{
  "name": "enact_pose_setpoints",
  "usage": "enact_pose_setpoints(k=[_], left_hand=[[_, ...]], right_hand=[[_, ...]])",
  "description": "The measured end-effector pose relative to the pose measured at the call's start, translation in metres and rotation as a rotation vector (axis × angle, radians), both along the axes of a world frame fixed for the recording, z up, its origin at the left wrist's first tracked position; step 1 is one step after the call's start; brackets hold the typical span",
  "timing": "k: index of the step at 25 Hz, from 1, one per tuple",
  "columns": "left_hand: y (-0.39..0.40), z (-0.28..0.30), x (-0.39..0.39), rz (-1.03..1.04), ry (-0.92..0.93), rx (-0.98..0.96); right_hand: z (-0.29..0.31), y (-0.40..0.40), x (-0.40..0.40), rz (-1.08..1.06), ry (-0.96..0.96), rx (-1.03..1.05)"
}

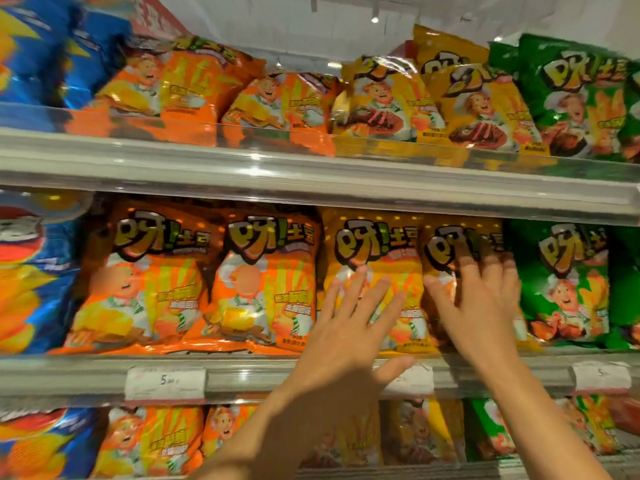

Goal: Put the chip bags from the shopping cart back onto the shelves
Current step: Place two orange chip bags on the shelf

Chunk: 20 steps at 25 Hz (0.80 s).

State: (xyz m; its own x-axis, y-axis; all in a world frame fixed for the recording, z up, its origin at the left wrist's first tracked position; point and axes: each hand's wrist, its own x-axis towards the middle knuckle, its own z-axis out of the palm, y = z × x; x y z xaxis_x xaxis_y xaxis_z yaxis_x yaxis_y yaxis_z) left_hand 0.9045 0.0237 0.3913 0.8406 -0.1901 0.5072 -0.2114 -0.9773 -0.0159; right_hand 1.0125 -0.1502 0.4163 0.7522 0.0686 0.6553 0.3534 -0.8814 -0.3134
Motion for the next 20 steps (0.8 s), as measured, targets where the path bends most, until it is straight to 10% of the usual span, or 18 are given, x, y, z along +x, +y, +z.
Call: enact_pose_setpoints(k=[4,10,20], left_hand=[[0.043,0.004,-0.044,0.128,-0.281,-0.083],[0.140,-0.019,-0.108,0.517,-0.340,-0.218],[0.205,-0.034,-0.126,0.427,-0.173,-0.254]], right_hand=[[0.006,0.046,-0.032,0.224,-0.296,0.008],[0.006,0.137,-0.088,0.786,-0.201,-0.057],[-0.026,0.181,-0.105,0.736,-0.061,-0.236]])
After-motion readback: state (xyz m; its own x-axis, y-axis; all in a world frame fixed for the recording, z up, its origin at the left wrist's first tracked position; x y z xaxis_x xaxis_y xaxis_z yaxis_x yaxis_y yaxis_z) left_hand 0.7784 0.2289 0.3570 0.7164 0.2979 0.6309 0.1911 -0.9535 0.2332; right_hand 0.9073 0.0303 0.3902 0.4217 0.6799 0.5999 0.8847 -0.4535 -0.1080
